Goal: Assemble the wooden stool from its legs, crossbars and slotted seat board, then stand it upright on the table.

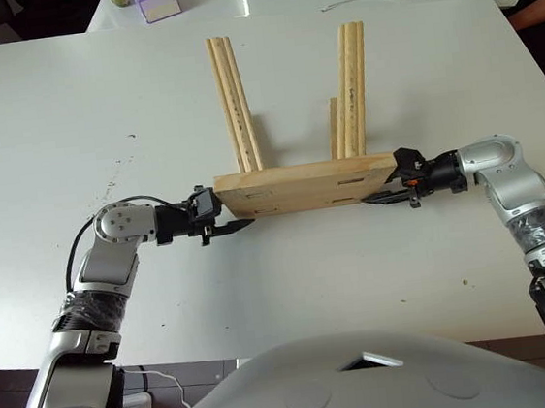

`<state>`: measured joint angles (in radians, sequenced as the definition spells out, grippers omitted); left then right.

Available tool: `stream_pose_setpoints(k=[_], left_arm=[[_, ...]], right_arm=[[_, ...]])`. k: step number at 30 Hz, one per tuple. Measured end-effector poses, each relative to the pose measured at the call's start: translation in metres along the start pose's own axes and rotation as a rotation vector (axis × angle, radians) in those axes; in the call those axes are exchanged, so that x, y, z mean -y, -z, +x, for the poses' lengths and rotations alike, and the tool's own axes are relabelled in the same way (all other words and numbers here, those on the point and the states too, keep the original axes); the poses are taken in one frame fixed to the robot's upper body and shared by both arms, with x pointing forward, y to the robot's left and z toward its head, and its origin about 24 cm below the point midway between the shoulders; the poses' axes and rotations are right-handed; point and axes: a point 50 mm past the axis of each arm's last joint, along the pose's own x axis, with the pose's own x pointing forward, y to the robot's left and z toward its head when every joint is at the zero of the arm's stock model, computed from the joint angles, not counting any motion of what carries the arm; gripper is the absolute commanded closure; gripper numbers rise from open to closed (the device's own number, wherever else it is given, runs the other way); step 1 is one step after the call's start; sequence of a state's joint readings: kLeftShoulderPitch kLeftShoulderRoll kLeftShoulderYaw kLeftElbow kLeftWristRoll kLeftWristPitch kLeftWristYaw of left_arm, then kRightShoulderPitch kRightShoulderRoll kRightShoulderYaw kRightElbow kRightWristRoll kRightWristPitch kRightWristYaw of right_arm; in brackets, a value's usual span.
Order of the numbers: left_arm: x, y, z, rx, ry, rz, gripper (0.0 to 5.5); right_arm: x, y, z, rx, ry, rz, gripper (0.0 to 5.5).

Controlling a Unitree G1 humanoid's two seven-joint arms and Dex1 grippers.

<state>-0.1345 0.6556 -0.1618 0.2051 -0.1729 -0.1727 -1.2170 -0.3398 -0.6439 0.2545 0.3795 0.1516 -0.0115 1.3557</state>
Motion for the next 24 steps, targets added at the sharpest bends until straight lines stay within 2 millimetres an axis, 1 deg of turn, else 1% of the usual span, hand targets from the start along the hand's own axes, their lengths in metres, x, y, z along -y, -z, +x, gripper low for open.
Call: stream_pose_setpoints(k=[1,3,7,10,13,15,19,21,23,24], left_arm=[[0.0,0.0,0.0,0.003,-0.001,-0.004,3.84],[0.0,0.0,-0.001,0.014,0.009,-0.032,3.98],[-0.001,-0.006,-0.004,0.044,0.036,-0.11,4.0],[-0.002,-0.02,-0.013,0.091,0.067,-0.186,4.0],[0.004,-0.031,-0.023,0.154,0.093,-0.289,4.0],[0.006,-0.037,-0.028,0.216,0.105,-0.346,4.0],[0.012,-0.044,-0.034,0.388,0.09,-0.456,4.0],[0.016,-0.047,-0.033,0.485,0.064,-0.52,4.0],[0.021,-0.051,-0.029,0.607,0.039,-0.602,4.0],[0.023,-0.055,-0.026,0.691,0.032,-0.643,3.99]], right_arm=[[0.0,0.0,0.0,0.001,-0.002,0.001,4.11],[0.0,0.0,0.001,0.004,-0.007,0.011,4.11],[-0.003,-0.004,-0.004,0.023,-0.035,0.083,4.11],[-0.006,-0.019,-0.02,0.082,-0.06,0.178,4.11],[-0.012,-0.03,-0.038,0.151,-0.07,0.275,4.11],[-0.014,-0.038,-0.047,0.213,-0.081,0.306,4.1],[-0.014,-0.054,-0.063,0.402,-0.057,0.331,4.1],[-0.012,-0.064,-0.067,0.531,-0.016,0.334,4.07],[-0.009,-0.076,-0.068,0.718,0.052,0.342,4.05],[-0.008,-0.084,-0.066,0.84,0.082,0.358,4.05]])
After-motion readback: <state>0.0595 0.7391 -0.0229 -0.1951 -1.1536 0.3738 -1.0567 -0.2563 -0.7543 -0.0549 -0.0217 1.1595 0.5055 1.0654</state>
